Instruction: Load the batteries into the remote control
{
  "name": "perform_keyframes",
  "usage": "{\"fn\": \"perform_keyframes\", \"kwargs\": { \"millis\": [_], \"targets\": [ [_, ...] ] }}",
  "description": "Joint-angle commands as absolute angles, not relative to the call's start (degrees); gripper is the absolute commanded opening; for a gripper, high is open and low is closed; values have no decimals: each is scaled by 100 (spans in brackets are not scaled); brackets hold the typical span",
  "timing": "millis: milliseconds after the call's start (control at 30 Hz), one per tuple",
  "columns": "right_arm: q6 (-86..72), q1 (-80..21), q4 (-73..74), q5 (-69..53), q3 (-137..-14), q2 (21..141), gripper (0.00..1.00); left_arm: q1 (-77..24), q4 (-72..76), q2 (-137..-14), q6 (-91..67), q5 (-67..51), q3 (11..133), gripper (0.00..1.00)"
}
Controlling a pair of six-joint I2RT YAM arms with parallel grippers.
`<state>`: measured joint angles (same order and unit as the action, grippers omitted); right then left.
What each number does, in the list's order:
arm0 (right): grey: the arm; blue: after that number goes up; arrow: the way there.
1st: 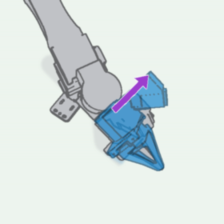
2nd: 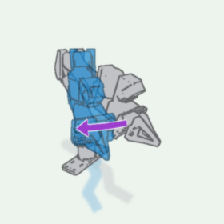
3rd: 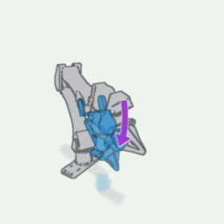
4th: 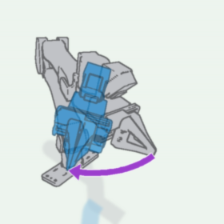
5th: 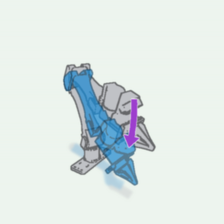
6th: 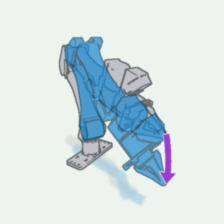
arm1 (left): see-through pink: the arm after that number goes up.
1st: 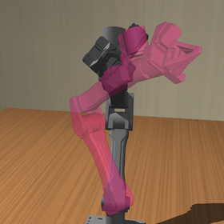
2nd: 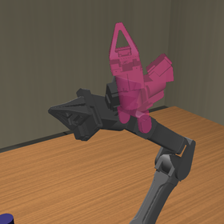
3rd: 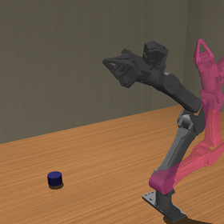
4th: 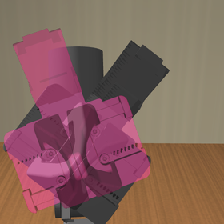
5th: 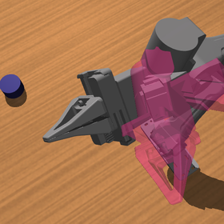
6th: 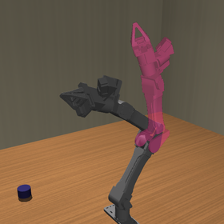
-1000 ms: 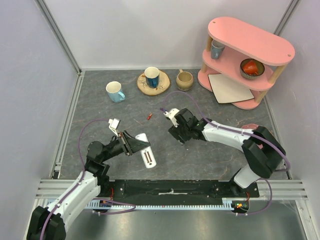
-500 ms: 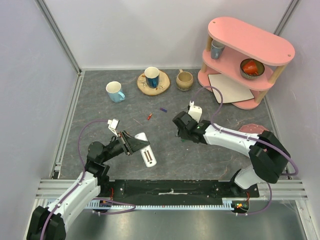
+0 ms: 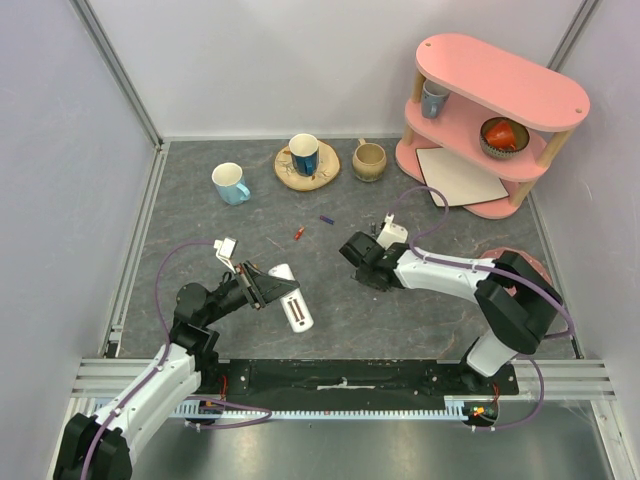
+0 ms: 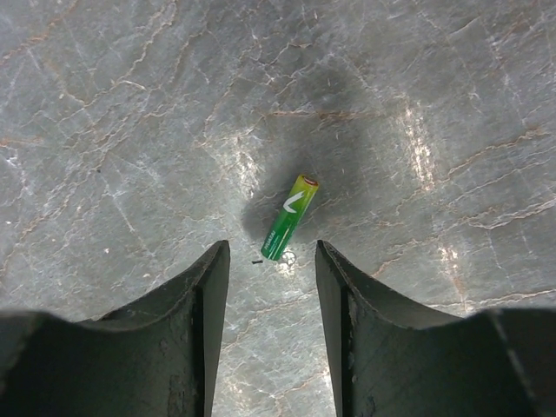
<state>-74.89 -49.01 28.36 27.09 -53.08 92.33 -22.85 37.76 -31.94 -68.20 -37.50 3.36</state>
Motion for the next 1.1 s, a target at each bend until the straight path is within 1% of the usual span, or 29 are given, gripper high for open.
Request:
{"fn": "perform_keyframes", "kwargs": {
  "millis": [0, 200, 367, 567, 667, 700, 767, 800, 900, 967, 1033, 1067],
  "targets": [
    [-7805, -4896, 2900, 2988, -5388, 9456, 51, -2276, 3894, -3138, -6847, -3665, 220, 2],
    [-7927, -4878, 2892, 3023, -5309, 9597, 50, -2268, 3876, -3111, -6882, -3656, 202, 2],
    [-7893, -4869, 2900, 3032, -5361, 9712, 45, -2276, 3858, -3111, -6873, -3647, 211, 2],
    [-7743, -4869, 2892, 2918, -5309, 9791, 35, -2268, 3858, -3103, -6873, -3630, 202, 2],
    [-7568, -4869, 2892, 2822, -5300, 9852, 28, -2276, 3858, -3103, -6856, -3612, 211, 2],
    [-7506, -4869, 2883, 2786, -5300, 9861, 23, -2268, 3858, -3085, -6855, -3604, 211, 2],
    [-7252, -4878, 2865, 2742, -5274, 9914, 15, -2276, 3858, -3076, -6864, -3569, 185, 2],
    [-7077, -4861, 2830, 2646, -5273, 9931, 1, -2268, 3858, -3050, -6882, -3560, 176, 2],
    [-6242, -4860, 2821, 2549, -5361, 9792, 0, -2268, 3858, -3032, -6917, -3481, 176, 2],
    [-5542, -4869, 2839, 2523, -5370, 9388, 0, -2276, 3858, -3059, -6926, -3463, 237, 2],
    [-4917, -4869, 2882, 2234, -5440, 8854, 0, -2268, 3858, -3164, -6917, -3419, 299, 2],
    [-4408, -4878, 3126, 2145, -5614, 8677, 0, -2276, 3885, -3234, -6926, -3384, 368, 2]
  ]
}}
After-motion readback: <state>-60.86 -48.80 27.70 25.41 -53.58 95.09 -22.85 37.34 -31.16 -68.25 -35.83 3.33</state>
